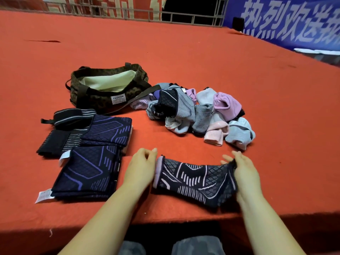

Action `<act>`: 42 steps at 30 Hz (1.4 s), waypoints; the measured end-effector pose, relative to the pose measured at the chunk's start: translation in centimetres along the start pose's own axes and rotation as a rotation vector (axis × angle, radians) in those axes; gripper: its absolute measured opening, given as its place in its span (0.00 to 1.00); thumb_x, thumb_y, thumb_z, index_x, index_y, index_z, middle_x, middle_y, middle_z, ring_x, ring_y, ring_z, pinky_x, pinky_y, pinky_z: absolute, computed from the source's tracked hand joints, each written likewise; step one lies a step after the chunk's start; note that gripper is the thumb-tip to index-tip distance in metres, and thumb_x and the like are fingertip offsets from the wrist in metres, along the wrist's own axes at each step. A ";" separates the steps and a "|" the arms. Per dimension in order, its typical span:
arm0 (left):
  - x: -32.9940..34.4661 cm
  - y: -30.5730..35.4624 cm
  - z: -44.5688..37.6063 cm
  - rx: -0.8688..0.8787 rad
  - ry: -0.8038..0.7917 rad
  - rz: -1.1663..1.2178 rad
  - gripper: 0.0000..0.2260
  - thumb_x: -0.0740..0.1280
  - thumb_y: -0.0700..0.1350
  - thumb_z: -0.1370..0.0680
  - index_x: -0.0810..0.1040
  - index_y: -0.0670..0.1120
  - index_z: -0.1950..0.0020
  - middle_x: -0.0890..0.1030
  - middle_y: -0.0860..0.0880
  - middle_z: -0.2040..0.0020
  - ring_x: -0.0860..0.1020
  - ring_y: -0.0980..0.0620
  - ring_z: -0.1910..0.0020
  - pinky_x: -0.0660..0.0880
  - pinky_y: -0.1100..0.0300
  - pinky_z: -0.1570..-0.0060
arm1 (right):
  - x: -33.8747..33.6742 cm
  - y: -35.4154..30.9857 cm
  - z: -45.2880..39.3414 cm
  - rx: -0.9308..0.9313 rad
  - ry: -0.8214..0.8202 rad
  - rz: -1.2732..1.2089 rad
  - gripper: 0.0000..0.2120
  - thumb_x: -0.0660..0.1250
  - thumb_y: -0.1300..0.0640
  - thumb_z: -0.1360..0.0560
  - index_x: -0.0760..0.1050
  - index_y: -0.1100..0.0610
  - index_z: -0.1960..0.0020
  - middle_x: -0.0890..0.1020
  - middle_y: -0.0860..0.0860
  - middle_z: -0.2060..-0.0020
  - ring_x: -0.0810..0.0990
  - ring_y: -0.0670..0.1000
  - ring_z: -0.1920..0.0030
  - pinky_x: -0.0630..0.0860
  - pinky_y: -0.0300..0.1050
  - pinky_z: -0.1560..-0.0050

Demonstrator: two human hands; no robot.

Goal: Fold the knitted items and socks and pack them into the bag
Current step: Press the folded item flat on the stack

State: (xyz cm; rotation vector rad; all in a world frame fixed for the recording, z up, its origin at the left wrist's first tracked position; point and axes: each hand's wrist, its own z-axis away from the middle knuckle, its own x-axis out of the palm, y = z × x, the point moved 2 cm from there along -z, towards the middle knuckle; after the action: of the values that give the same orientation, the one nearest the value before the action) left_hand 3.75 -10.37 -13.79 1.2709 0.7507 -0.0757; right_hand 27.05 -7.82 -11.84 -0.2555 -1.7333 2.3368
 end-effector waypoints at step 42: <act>0.0 -2.8 5.5 0.348 0.004 0.091 0.09 0.65 0.45 0.24 0.81 0.49 0.46 0.82 0.55 0.51 0.78 0.57 0.50 0.72 0.61 0.44 | 4.2 6.8 3.9 -0.733 -0.413 0.808 0.15 0.69 0.58 0.26 0.79 0.50 0.40 0.77 0.45 0.39 0.71 0.49 0.33 0.56 0.43 0.28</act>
State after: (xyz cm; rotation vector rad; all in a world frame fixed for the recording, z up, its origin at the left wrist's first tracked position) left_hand 5.02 -16.16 -15.59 1.6348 0.7012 -0.1335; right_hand 21.45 -12.09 -17.24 -0.7485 -3.1314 2.1486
